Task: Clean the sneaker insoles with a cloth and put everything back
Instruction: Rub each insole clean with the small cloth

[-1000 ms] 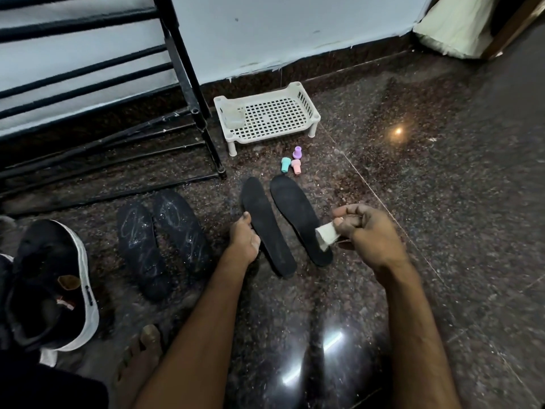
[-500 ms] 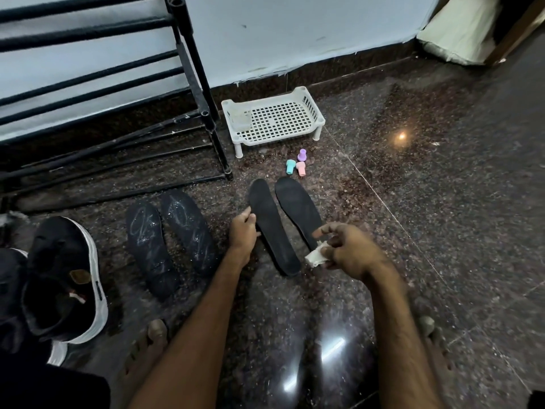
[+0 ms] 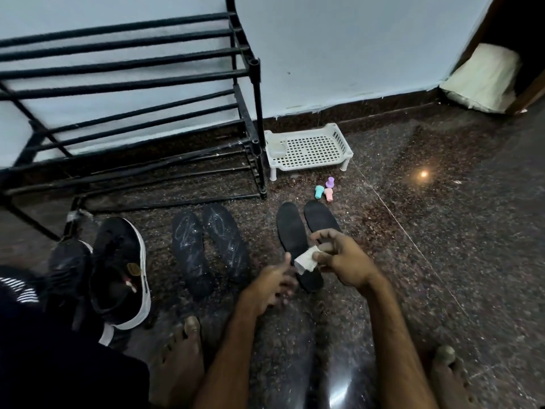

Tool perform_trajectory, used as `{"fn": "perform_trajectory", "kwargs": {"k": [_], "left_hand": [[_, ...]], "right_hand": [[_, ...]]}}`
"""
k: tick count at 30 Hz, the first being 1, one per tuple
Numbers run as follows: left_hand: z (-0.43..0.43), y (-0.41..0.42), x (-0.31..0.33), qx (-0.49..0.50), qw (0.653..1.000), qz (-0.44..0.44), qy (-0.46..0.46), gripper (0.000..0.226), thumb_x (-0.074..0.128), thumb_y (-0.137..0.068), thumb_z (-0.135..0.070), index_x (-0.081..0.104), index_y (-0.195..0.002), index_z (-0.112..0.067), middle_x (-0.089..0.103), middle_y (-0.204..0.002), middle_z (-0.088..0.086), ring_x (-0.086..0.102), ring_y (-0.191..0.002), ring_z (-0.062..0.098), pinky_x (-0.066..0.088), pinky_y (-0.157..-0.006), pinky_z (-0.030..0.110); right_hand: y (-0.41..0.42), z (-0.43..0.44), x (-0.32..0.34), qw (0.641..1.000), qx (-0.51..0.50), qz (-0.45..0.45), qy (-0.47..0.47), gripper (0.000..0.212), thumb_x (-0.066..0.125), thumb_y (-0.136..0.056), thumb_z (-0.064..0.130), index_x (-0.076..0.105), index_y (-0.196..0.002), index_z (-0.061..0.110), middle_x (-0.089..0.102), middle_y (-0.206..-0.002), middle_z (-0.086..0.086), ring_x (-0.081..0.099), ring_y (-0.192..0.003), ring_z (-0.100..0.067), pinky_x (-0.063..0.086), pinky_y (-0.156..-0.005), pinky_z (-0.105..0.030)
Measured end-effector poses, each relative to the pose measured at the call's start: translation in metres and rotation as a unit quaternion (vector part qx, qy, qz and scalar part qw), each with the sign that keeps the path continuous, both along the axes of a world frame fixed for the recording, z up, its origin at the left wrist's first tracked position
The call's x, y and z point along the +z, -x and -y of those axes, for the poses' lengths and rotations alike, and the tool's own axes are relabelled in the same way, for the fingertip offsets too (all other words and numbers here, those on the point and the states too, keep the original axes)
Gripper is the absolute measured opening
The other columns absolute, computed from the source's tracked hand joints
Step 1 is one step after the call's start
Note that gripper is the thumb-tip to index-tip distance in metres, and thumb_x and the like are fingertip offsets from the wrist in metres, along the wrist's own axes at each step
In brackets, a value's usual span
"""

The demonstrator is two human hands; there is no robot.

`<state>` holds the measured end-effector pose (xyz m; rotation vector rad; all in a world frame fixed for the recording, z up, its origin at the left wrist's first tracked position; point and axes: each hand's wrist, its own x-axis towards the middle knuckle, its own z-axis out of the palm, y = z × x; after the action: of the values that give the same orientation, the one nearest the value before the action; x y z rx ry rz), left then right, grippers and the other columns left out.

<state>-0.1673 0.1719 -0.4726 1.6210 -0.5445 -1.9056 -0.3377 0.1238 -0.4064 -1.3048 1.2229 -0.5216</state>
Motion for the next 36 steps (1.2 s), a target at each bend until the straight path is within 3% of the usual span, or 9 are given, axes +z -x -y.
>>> {"fn": "perform_trajectory", "kwargs": {"k": [3,6,10,14,18,24,29,33,36], "left_hand": [[-0.002,-0.004,0.005,-0.005,0.992,-0.127,0.01,0.074,0.018,-0.096,-0.071,0.064,-0.116,-0.017,0.074,-0.099,0.006,0.065,-0.081,0.021,0.054,-0.065,0.032],[0.002,-0.013,0.023,0.064,0.988,-0.109,0.084,0.047,0.037,-0.102,-0.05,0.062,-0.119,-0.015,0.073,-0.108,0.008,0.069,-0.093,0.023,0.057,-0.073,0.04],[0.01,-0.027,0.038,0.066,0.985,-0.014,0.157,0.024,0.048,-0.104,-0.024,0.06,-0.116,-0.008,0.072,-0.098,0.006,0.07,-0.082,0.018,0.06,-0.063,0.032],[0.016,-0.024,0.051,0.034,0.982,0.072,0.17,0.022,0.052,-0.103,-0.024,0.062,-0.113,-0.007,0.069,-0.097,0.011,0.066,-0.074,0.016,0.057,-0.05,0.028],[0.02,-0.008,0.056,0.001,0.972,0.139,0.19,0.027,0.059,-0.099,-0.026,0.068,-0.111,-0.004,0.07,-0.088,0.008,0.063,-0.062,0.009,0.05,-0.046,0.021],[0.024,0.011,0.037,0.072,0.963,0.184,0.185,0.053,0.063,-0.078,-0.047,0.073,-0.094,0.003,0.074,-0.093,0.02,0.072,-0.089,0.037,0.058,-0.074,0.056],[0.02,0.018,0.032,0.059,0.976,0.155,0.141,0.056,0.056,-0.087,-0.058,0.068,-0.089,-0.003,0.072,-0.09,0.021,0.071,-0.085,0.038,0.06,-0.065,0.048],[0.012,0.006,0.028,0.037,0.991,0.078,0.105,0.023,0.056,-0.101,-0.031,0.06,-0.108,-0.01,0.068,-0.092,0.008,0.066,-0.069,0.017,0.055,-0.046,0.026],[0.012,-0.004,0.018,0.074,0.99,0.058,0.103,0.019,0.062,-0.097,-0.02,0.057,-0.112,-0.009,0.068,-0.098,0.012,0.066,-0.068,0.016,0.055,-0.045,0.027]], "right_hand": [[-0.009,-0.007,0.0,1.0,0.017,0.023,0.008,0.03,0.062,-0.089,-0.008,0.056,-0.106,0.015,0.056,-0.078,-0.014,0.056,-0.077,-0.021,0.048,-0.069,-0.031],[-0.011,-0.011,-0.003,1.0,0.022,-0.007,0.002,0.029,0.063,-0.088,-0.008,0.053,-0.106,0.012,0.054,-0.075,-0.008,0.054,-0.071,-0.016,0.046,-0.064,-0.025],[-0.011,-0.011,-0.007,0.999,0.017,-0.042,-0.028,0.033,0.068,-0.088,0.0,0.049,-0.113,0.008,0.054,-0.071,-0.001,0.052,-0.064,-0.008,0.046,-0.059,-0.022],[-0.011,-0.011,-0.009,0.998,0.003,-0.062,0.009,0.047,0.079,-0.081,0.031,0.053,-0.118,0.016,0.069,-0.105,-0.002,0.065,-0.1,-0.016,0.053,-0.093,-0.038],[-0.017,-0.016,-0.009,0.998,-0.015,-0.047,0.046,0.048,0.08,-0.066,0.053,0.07,-0.096,0.017,0.075,-0.092,0.0,0.07,-0.089,-0.017,0.056,-0.082,-0.037],[-0.016,-0.019,-0.025,0.991,-0.129,0.01,0.014,0.024,0.07,-0.089,0.017,0.07,-0.066,0.012,0.072,-0.073,-0.01,0.063,-0.071,-0.025,0.049,-0.069,-0.041],[-0.013,-0.024,-0.03,0.981,-0.185,0.033,-0.049,0.035,0.063,-0.094,0.018,0.069,-0.06,0.009,0.071,-0.074,-0.017,0.062,-0.069,-0.026,0.05,-0.068,-0.042],[-0.014,-0.025,-0.036,0.98,-0.193,0.031,-0.024,0.009,0.065,-0.092,0.011,0.069,-0.093,0.003,0.072,-0.094,-0.025,0.063,-0.076,-0.024,0.051,-0.071,-0.038],[-0.014,-0.027,-0.035,0.993,-0.102,0.041,0.048,0.042,0.071,-0.086,0.003,0.056,-0.122,0.016,0.065,-0.085,-0.007,0.058,-0.075,-0.013,0.051,-0.069,-0.026]]}}
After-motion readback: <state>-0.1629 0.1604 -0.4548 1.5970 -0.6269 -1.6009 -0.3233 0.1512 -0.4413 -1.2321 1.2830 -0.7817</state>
